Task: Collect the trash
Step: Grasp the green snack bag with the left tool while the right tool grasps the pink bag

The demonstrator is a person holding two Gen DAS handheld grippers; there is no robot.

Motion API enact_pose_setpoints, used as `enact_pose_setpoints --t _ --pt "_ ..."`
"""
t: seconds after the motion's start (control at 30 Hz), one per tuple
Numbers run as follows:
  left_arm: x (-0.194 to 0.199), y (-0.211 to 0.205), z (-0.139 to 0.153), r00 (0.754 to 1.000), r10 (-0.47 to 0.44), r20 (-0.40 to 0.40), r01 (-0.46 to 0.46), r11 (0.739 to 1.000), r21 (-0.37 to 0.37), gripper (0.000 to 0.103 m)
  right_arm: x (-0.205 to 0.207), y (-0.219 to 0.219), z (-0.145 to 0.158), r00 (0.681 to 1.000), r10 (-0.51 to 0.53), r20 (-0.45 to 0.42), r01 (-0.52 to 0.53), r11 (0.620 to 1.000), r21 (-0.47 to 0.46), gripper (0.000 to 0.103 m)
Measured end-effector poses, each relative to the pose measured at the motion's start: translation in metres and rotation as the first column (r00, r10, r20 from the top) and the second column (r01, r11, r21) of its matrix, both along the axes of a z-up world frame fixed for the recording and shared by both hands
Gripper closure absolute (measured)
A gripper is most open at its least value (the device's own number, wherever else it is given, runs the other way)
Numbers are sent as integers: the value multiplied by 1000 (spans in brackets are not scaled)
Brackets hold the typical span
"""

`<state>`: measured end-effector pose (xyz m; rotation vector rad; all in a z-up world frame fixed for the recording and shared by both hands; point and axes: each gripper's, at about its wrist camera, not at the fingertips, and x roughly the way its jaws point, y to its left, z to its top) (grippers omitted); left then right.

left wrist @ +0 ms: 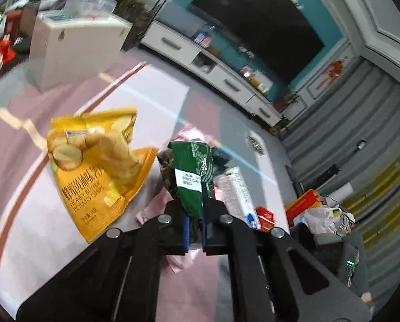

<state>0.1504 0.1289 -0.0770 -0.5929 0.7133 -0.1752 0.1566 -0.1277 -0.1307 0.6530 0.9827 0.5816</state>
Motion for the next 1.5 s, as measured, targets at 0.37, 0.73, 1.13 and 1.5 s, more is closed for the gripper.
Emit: enact_pose_setpoints --t 0.37,0.73,1.13,1.5 --pt "-20 14 20 996 -18 87 15 999 36 96 18 39 -4 999 -30 -23 31 998 54 42" --pt "-20 18 21 995 -28 98 24 999 37 95 17 38 -10 997 -76 -28 76 997 -2 101" --pt "-22 4 25 990 -87 112 81 995 61 95 -35 13 28 998 -8 62 12 998 -59 102" --pt "-22 -44 24 972 -201 122 178 969 173 95 -61 -26 71 957 -53 284 111 975 -194 102"
